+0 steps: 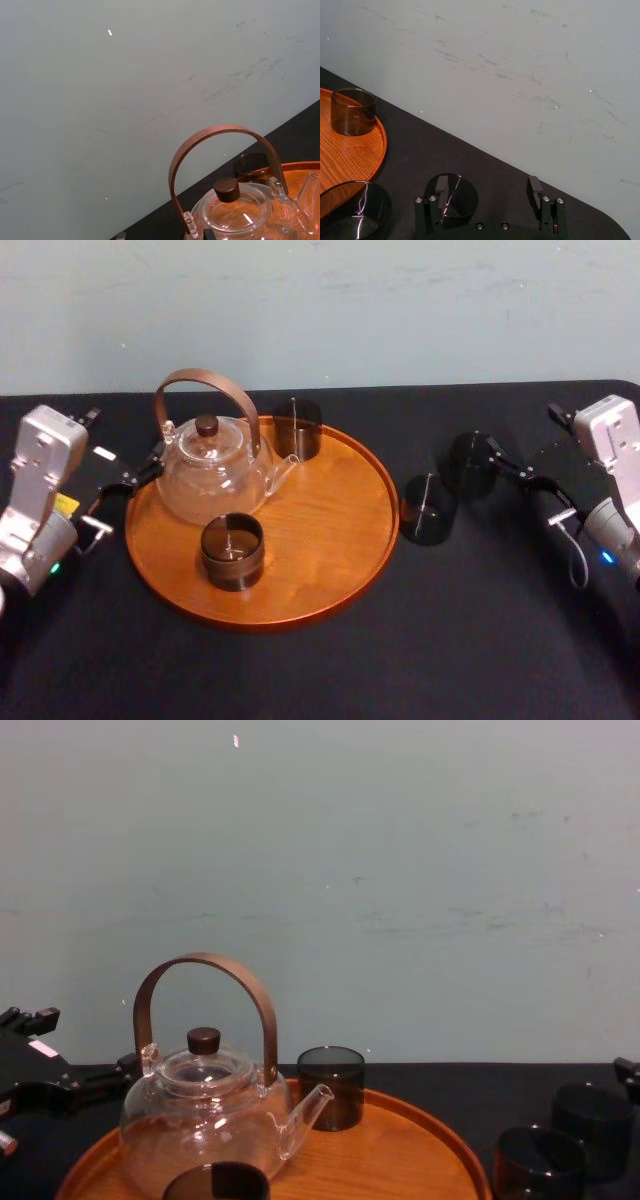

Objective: Pick up the glass from the table and place it on the tray.

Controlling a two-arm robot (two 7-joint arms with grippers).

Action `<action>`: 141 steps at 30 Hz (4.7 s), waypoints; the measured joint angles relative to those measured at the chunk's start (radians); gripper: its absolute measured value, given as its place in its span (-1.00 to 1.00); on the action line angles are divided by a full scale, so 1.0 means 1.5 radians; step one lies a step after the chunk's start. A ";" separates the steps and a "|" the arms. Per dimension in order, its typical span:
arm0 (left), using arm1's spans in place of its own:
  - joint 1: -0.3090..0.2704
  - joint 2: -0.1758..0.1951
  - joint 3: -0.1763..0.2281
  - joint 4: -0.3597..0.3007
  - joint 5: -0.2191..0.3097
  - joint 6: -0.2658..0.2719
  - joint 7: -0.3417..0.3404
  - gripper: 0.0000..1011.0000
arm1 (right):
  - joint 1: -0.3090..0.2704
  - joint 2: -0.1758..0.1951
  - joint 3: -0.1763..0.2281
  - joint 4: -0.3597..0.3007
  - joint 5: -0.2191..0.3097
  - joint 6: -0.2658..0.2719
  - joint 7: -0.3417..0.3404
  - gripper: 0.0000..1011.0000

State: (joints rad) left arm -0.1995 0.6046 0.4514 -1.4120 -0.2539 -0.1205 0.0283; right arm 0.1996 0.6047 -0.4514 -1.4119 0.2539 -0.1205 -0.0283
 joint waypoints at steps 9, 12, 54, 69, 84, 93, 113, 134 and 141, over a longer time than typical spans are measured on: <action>0.000 0.000 0.000 0.000 0.000 0.000 0.000 0.98 | 0.000 0.000 0.000 0.000 0.000 0.000 0.000 0.98; 0.000 0.000 0.000 0.000 0.000 0.000 0.000 0.98 | 0.000 0.000 0.000 0.000 0.000 0.000 0.000 0.98; 0.000 0.000 0.000 0.000 0.000 0.000 0.000 0.98 | -0.018 -0.001 0.019 -0.028 0.007 0.011 0.027 0.98; 0.000 0.000 0.000 0.000 0.000 0.000 0.000 0.98 | -0.091 0.026 0.031 -0.140 0.013 0.045 0.075 0.98; 0.000 0.000 0.000 0.000 0.000 0.000 0.000 0.98 | -0.120 0.017 0.029 -0.159 0.008 0.063 0.119 0.98; 0.000 0.000 0.000 0.000 0.000 0.000 0.000 0.98 | -0.118 -0.004 0.030 -0.136 0.007 0.070 0.145 0.98; 0.000 0.000 0.000 0.000 0.000 0.000 0.000 0.98 | -0.078 -0.056 0.056 -0.045 0.053 0.105 0.223 0.98; 0.000 0.000 0.000 0.000 0.000 0.000 0.000 0.98 | -0.054 -0.091 0.069 0.016 0.034 0.098 0.266 0.98; 0.000 0.000 0.000 0.000 0.000 0.000 0.000 0.98 | -0.046 -0.105 0.074 0.038 0.024 0.091 0.280 0.98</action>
State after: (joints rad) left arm -0.1995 0.6047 0.4514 -1.4120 -0.2539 -0.1205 0.0283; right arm 0.1304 0.4477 -0.3411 -1.3550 0.2894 0.0160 0.3914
